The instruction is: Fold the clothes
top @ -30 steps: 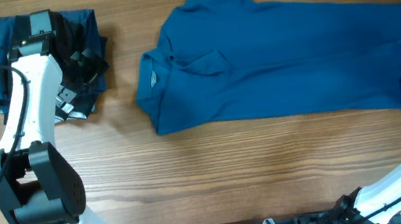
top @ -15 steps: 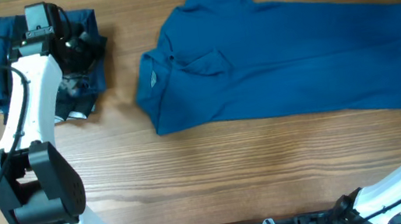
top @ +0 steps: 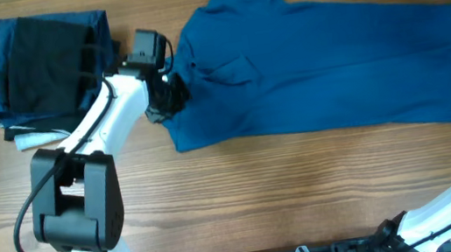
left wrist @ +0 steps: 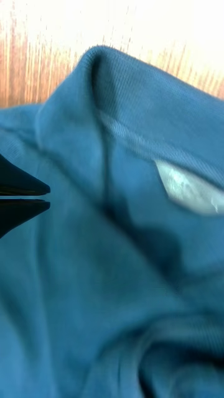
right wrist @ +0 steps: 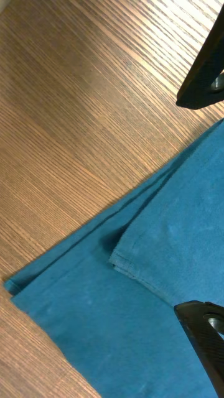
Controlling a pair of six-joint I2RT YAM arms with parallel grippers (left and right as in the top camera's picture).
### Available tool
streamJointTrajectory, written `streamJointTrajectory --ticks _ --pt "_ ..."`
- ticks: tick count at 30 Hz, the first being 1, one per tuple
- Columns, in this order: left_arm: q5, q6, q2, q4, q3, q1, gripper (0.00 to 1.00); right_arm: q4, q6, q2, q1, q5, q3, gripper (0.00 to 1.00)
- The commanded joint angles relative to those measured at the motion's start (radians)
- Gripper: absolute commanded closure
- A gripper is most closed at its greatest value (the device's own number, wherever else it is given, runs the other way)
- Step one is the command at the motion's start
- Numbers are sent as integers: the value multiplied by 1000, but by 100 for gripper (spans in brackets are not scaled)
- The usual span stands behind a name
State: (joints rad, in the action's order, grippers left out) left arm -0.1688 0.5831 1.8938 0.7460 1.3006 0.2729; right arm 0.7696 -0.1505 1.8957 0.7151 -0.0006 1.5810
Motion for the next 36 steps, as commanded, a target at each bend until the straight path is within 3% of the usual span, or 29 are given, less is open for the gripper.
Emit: streamJointTrajectory --ticks 1,7,16,20,28,32,34,36 --pt "90 56 32 -58 -81 -3 96 -2 20 -10 -3 -16 7 0" --pt "130 79 107 -130 -118 -3 96 -2 20 -10 -3 -16 7 1" --pt "129 139 148 170 -119 -3 96 -2 20 -10 -3 -16 7 1" --pt "131 139 148 224 -119 -2 96 -2 20 -10 -3 -16 7 0" --pt "213 132 -40 285 97 -3 96 -2 20 -10 -3 -16 7 0" --pt "272 132 -142 223 188 -17 92 -2 20 -10 -3 -16 7 1" --pt "276 131 -172 153 190 -39 69 -2 20 -10 -3 -16 7 1" --pt "276 120 -179 103 190 -75 2 -2 20 -10 -3 -16 7 1"
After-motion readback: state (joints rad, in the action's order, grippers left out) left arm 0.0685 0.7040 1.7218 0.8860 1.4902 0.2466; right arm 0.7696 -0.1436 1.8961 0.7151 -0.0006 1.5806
